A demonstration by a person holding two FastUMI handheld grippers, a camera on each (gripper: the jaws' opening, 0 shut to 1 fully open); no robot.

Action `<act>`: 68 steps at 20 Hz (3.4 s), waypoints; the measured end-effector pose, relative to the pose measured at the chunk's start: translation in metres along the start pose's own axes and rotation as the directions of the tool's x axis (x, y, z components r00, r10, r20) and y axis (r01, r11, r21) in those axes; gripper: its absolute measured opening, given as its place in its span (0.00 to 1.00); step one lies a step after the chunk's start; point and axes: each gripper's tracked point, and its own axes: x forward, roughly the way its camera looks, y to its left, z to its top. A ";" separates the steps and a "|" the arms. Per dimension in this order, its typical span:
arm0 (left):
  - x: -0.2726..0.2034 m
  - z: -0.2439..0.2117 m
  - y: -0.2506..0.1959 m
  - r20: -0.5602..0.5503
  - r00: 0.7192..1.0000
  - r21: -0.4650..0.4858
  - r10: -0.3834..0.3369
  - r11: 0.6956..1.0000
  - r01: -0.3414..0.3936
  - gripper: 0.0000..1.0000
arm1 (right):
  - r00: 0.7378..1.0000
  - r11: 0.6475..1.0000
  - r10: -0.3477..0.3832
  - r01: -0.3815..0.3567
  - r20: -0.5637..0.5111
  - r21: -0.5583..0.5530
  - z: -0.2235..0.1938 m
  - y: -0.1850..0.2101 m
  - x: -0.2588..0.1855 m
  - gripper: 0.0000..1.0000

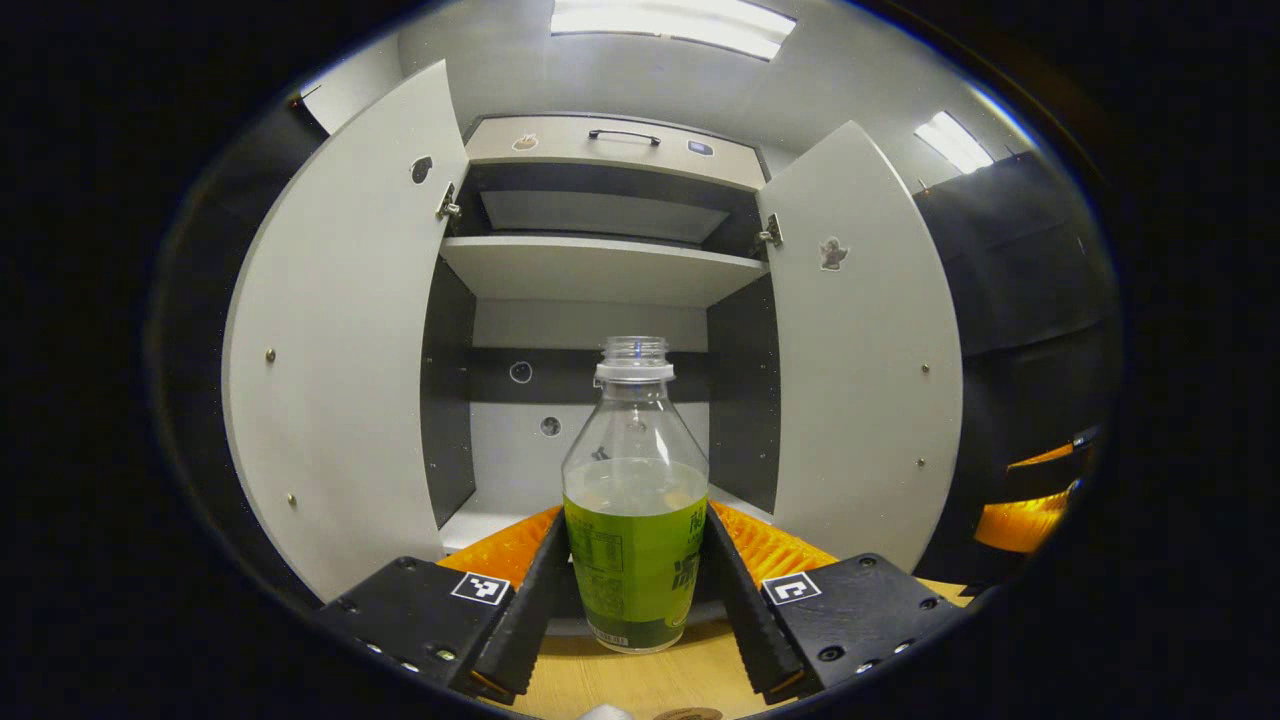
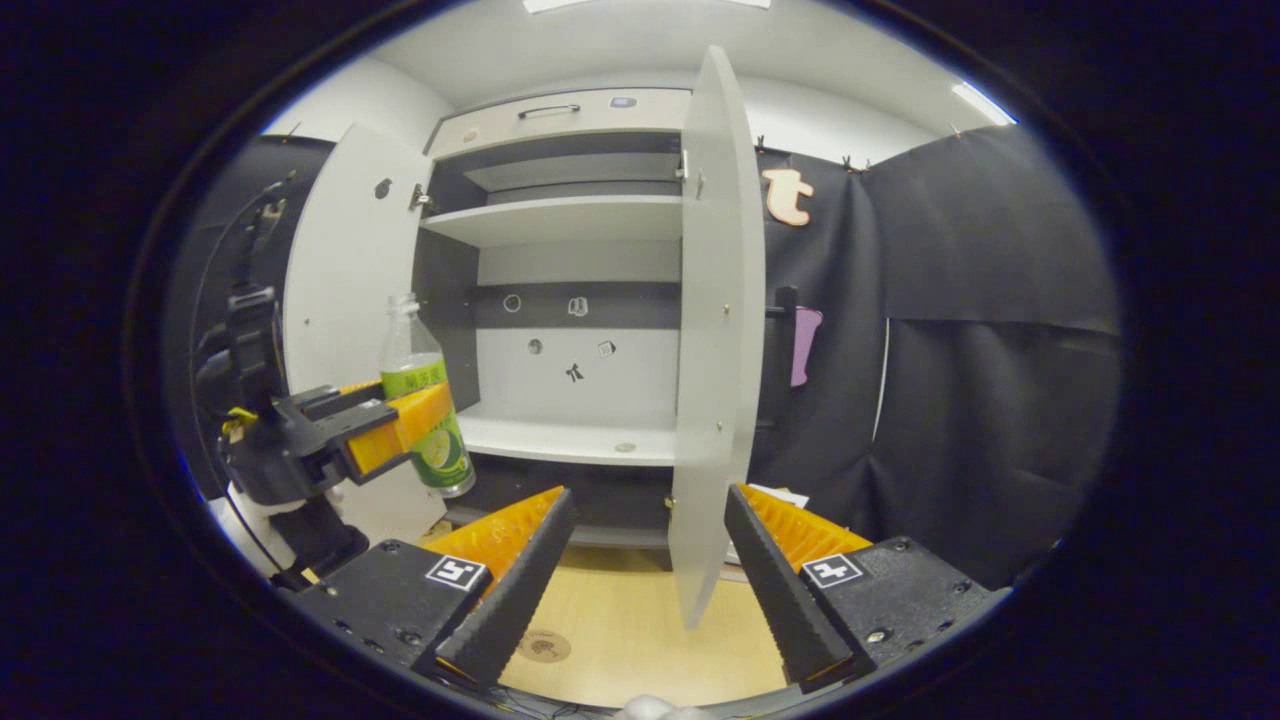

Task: Grasp the bottle in the cabinet with the left hand and place it on the coaster, then close the right door with the right hand and the left door with the left hand.

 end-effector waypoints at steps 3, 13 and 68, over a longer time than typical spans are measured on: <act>-0.023 -0.035 -0.011 -0.024 0.999 -0.022 -0.041 0.999 0.040 0.76 | 1.000 1.000 -0.029 0.029 -0.002 -0.008 -0.003 -0.007 -0.009 1.00; -0.061 -0.184 -0.054 -0.134 0.985 -0.021 -0.111 0.994 0.109 0.76 | 0.997 0.999 -0.044 0.042 -0.063 -0.031 -0.026 -0.018 -0.019 0.98; -0.133 -0.006 0.031 0.021 0.995 0.008 0.099 0.995 -0.099 0.97 | 0.995 0.996 -0.093 0.093 0.025 0.005 0.000 -0.047 -0.035 1.00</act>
